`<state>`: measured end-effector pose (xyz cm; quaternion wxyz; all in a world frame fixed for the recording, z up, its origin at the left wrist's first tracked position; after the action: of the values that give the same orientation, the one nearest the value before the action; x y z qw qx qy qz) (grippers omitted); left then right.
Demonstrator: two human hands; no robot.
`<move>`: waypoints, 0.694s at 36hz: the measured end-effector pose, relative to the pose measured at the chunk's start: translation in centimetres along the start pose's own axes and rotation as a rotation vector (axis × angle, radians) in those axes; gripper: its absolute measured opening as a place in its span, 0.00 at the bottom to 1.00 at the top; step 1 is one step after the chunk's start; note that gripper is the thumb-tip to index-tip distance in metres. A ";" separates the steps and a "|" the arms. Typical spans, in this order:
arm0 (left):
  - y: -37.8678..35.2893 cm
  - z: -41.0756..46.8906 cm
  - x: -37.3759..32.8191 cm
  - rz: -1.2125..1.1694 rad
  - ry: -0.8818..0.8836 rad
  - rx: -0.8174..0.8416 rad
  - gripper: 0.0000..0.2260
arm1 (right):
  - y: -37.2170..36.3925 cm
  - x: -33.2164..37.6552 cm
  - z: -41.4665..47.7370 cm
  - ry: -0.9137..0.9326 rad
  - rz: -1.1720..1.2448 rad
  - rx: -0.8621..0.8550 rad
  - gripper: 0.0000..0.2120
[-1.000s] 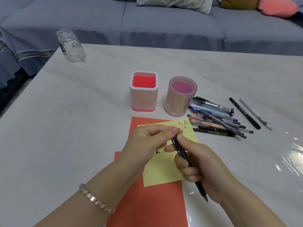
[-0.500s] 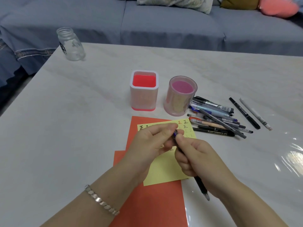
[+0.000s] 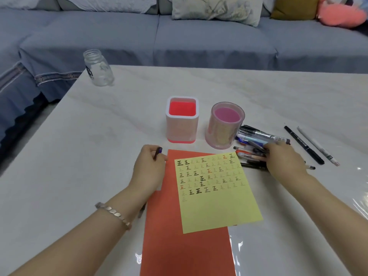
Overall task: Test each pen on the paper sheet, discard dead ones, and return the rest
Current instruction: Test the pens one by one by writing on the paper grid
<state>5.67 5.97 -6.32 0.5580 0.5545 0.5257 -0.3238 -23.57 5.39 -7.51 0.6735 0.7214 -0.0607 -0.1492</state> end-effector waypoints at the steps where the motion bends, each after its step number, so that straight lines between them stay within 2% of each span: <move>1: 0.1 0.3 0.3 0.079 -0.016 0.039 0.07 | -0.1 0.1 0.0 0.006 -0.008 -0.007 0.19; 5: 0.8 1.8 0.7 0.374 -0.263 0.118 0.13 | 0.2 -0.2 -0.1 0.056 -0.002 -0.116 0.14; 10: 2.3 4.1 1.5 0.671 -0.472 0.154 0.16 | 2.1 1.0 -2.3 0.218 0.436 -0.169 0.13; 12: 2.5 4.9 2.3 0.754 -0.499 0.171 0.15 | 3.0 1.9 -3.6 0.340 0.532 -0.210 0.12; 15: 2.6 5.3 3.3 0.782 -0.490 0.189 0.13 | 4.1 3.1 -5.7 0.537 0.541 -0.292 0.11; 18: 1.9 4.1 3.0 0.732 -0.544 0.142 0.15 | 4.7 4.3 -7.0 0.659 0.519 -0.338 0.12; 20: 1.4 2.2 1.6 0.562 -0.603 0.117 0.16 | 4.7 5.0 -7.5 0.694 0.564 -0.345 0.12; 21: 1.1 1.0 0.7 0.430 -0.592 0.147 0.16 | 4.7 5.2 -7.7 0.701 0.599 -0.339 0.11; 23: 0.7 -1.6 -1.4 0.164 -0.524 0.310 0.15 | 4.5 5.7 -8.0 0.689 0.660 -0.317 0.11; 25: 0.5 -3.4 -2.4 0.033 -0.522 0.464 0.14 | 4.6 6.2 -8.3 0.691 0.677 -0.293 0.10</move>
<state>4.75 8.80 -3.39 0.5379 0.5734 0.2684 -0.5566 -14.65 11.13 -3.38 0.7590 0.5664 -0.0433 0.3183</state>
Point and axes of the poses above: each hand's wrist, its own z-axis towards the middle knuckle, its own y-axis out of the back of the hand, x = y × z, the point moved 1 cm from there along z, towards the middle knuckle, and after that the axes turned 8 degrees about -z, right-handed, at the moved point
